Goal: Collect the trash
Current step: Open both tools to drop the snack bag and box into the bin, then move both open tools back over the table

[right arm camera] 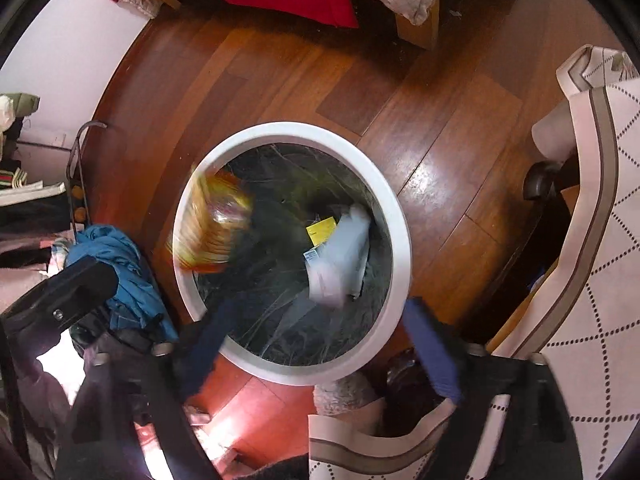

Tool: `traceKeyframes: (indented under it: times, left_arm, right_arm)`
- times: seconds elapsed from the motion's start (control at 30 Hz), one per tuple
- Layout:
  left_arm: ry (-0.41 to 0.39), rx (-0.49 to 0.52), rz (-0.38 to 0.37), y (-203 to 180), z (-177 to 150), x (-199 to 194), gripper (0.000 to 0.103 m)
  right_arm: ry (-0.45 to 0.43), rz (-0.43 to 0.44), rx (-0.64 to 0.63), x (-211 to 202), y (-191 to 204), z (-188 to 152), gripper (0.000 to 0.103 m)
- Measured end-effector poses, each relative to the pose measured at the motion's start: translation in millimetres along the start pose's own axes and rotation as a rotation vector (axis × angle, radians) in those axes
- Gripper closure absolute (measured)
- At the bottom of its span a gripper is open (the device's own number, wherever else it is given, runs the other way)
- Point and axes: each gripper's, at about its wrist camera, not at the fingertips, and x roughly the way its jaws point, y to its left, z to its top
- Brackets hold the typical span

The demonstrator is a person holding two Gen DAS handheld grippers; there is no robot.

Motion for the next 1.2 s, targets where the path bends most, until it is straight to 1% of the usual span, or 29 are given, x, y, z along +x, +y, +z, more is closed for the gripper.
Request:
traceKeyframes:
  times: [0.03, 0.13, 0.23, 0.37, 0.43, 0.57, 0.83, 1.03, 1.2]
  left_arm:
    - [-0.007, -0.008, 0.013, 3.1, -2.6, -1.4, 0.004]
    - [-0.017, -0.014, 0.044, 7.3, -11.2, -5.3, 0.004]
    - [-0.03, 0.001, 0.076, 5.4, -19.7, -10.6, 0.004]
    - [-0.045, 0.017, 0.107, 1.4, -29.8, -18.6, 0.004]
    - [-0.051, 0.025, 0.115, -1.5, -33.1, -22.8, 0.004]
    - [-0.082, 0.058, 0.136, -10.1, -40.7, -38.0, 0.004]
    - [-0.151, 0.111, 0.141, -27.5, -60.9, -81.5, 0.004]
    - [-0.21, 0.148, 0.133, -41.8, -79.0, -118.2, 0.004]
    - [-0.279, 0.182, 0.122, -57.2, -99.3, -156.4, 0.004]
  right_arm:
    - [-0.001, -0.014, -0.003, -2.2, 0.3, -2.3, 0.0]
    - [-0.013, -0.059, -0.021, -14.3, -0.7, -8.3, 0.0]
    - [-0.028, -0.113, -0.032, -24.4, -3.0, -18.1, 0.0]
    - [-0.051, -0.163, -0.036, -38.0, -4.3, -29.7, 0.0]
    - [-0.062, -0.173, -0.038, -45.8, -3.4, -34.5, 0.0]
    - [-0.101, -0.165, -0.035, -69.0, 0.5, -47.2, 0.0]
    - [-0.19, -0.141, -0.03, -122.4, 7.3, -74.7, 0.0]
    - [-0.27, -0.105, -0.023, -168.1, 12.0, -102.1, 0.0]
    - [-0.34, -0.054, -0.005, -206.4, 11.6, -129.8, 0.0]
